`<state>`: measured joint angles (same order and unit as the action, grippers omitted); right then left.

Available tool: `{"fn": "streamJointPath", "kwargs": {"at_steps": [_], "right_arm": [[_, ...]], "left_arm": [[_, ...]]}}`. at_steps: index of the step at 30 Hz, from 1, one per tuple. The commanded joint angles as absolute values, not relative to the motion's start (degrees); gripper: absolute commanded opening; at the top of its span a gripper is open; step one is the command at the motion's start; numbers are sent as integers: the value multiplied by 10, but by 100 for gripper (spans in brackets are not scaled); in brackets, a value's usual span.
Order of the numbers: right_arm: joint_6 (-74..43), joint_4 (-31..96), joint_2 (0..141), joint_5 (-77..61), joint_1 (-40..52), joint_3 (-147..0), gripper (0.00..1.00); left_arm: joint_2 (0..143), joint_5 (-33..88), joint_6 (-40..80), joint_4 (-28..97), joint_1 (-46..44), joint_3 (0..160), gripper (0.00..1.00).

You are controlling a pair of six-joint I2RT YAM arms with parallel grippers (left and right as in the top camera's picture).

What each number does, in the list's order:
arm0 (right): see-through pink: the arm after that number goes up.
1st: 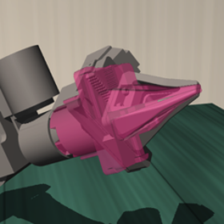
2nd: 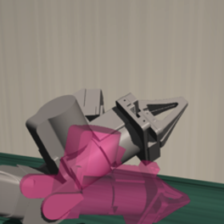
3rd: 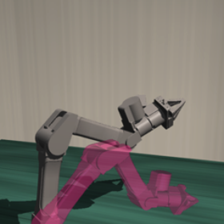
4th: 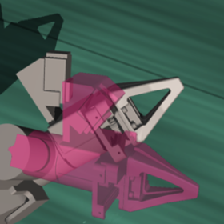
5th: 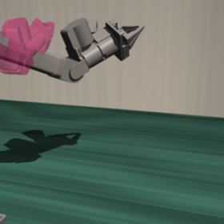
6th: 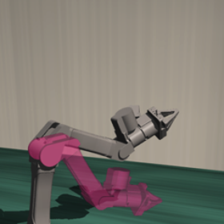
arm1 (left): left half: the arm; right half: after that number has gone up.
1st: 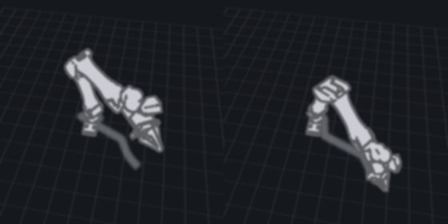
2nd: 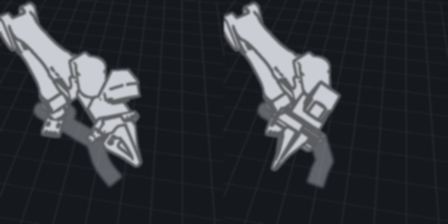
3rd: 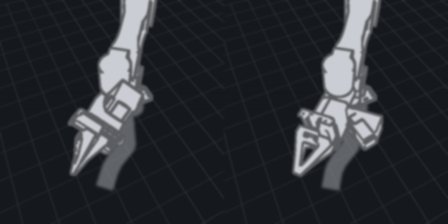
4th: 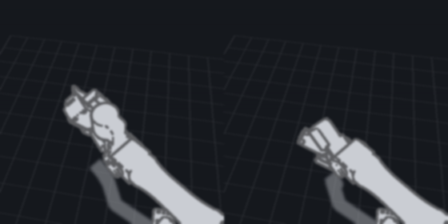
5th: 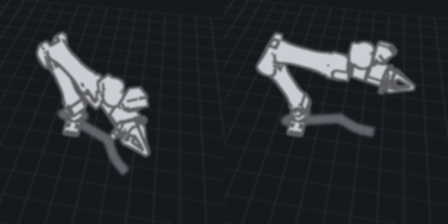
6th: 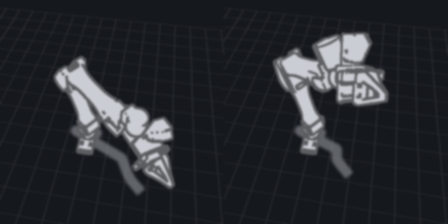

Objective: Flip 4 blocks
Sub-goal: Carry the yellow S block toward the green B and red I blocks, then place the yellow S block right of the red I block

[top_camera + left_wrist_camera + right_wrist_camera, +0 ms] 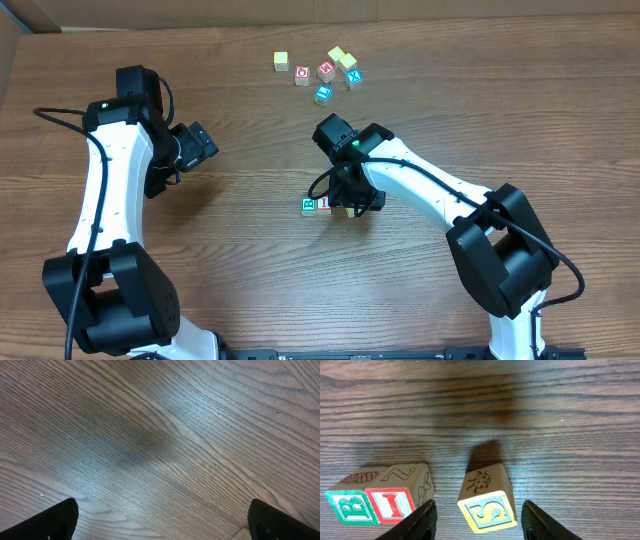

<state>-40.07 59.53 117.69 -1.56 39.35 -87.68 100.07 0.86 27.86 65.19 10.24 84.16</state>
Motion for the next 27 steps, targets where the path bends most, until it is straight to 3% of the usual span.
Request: {"fn": "streamJointPath", "kwargs": {"at_steps": [1,8,10,12,15,27], "right_arm": [[-387,604,1173,-18,385,-891,55],[-387,680,1134,-18,340,-932,52],[-386,698,1131,-29,326,-932,41],[-386,708,1132,-36,317,-926,22],[-386,702,1133,-35,317,-902,4],[-421,552,1133,-72,338,-785,4]], "left_arm": [[991,7,270,653,104,853,100],[991,7,270,653,104,853,100],[991,7,270,653,104,853,100],[991,7,270,653,104,853,100],[991,7,270,653,104,853,100],[991,7,270,653,104,853,100]]}}
